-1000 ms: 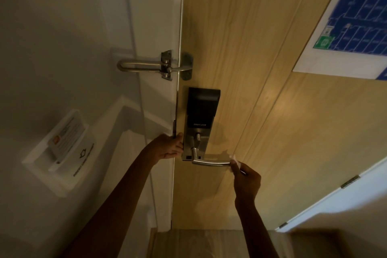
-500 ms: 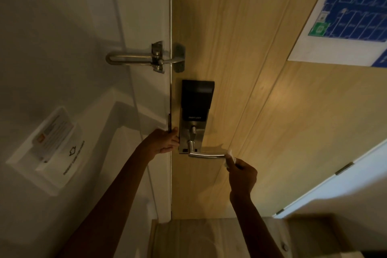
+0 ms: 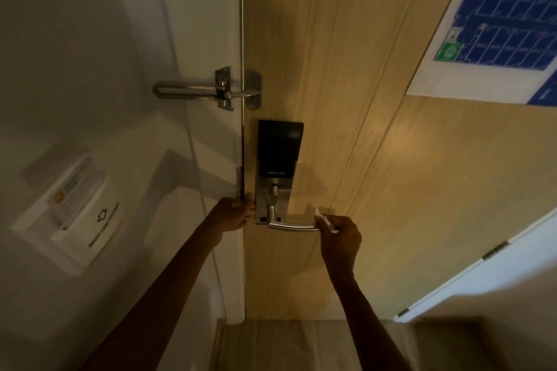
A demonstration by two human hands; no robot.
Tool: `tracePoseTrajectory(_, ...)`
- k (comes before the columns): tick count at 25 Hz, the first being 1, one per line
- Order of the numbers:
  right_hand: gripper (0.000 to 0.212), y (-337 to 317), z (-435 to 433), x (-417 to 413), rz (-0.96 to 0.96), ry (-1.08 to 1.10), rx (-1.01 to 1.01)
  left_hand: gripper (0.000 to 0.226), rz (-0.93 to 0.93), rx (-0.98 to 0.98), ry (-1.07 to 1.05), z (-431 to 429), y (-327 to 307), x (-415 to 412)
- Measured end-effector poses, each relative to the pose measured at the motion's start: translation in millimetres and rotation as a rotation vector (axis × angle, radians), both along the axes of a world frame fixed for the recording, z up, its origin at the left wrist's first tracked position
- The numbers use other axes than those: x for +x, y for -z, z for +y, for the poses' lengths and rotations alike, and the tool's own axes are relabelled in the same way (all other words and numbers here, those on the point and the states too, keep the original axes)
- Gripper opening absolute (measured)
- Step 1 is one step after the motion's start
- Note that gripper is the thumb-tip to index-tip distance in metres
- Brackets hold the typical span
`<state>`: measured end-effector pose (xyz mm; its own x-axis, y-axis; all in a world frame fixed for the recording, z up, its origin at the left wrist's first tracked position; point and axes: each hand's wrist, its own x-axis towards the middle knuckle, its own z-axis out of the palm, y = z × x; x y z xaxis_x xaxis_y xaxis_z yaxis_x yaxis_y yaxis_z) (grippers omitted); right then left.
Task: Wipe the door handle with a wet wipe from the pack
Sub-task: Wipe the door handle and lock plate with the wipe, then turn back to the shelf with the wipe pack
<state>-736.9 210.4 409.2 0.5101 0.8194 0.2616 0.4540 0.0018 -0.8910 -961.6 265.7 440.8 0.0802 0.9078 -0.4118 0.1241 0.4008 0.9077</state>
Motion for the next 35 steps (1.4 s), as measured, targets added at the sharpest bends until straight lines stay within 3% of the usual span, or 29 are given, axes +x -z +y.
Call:
tracePoseTrajectory(4,0.013,5,0,-3,-0.324,-0.144,0.016,0.028,-0.023,0.013,-0.008,-5,3,2)
tracePoseTrajectory(6,0.015,6,3,8,-0.387,-0.194,0.004,0.029,0.044,0.07,-0.028,-6,5,4)
tracePoseTrajectory(9,0.02,-2,7,16,-0.268,-0.166,-0.098,0.031,0.024,0.102,-0.052,-13,7,6)
tracePoseTrajectory(12,0.017,-5,4,19,-0.268,-0.227,-0.101,0.04,0.171,0.166,-0.01,-17,13,2)
tracePoseTrajectory(16,0.011,-26,1,52,-0.106,-0.263,-0.094,0.036,0.315,0.256,-0.006,-31,8,11)
tracePoseTrajectory(21,0.018,-31,-15,110,-0.039,-0.108,-0.067,0.017,0.435,0.628,-0.227,-69,-6,67)
tracePoseTrajectory(24,0.02,-34,-38,151,0.018,-0.057,-0.069,0.018,0.502,0.764,-0.23,-87,-3,107)
tracePoseTrajectory(29,0.016,-42,-93,216,0.076,-0.004,-0.044,0.022,0.455,0.705,-0.06,-115,0,192)
tracePoseTrajectory(35,0.017,-11,-185,325,0.006,0.196,-0.233,0.032,0.497,0.612,0.222,-164,11,321)
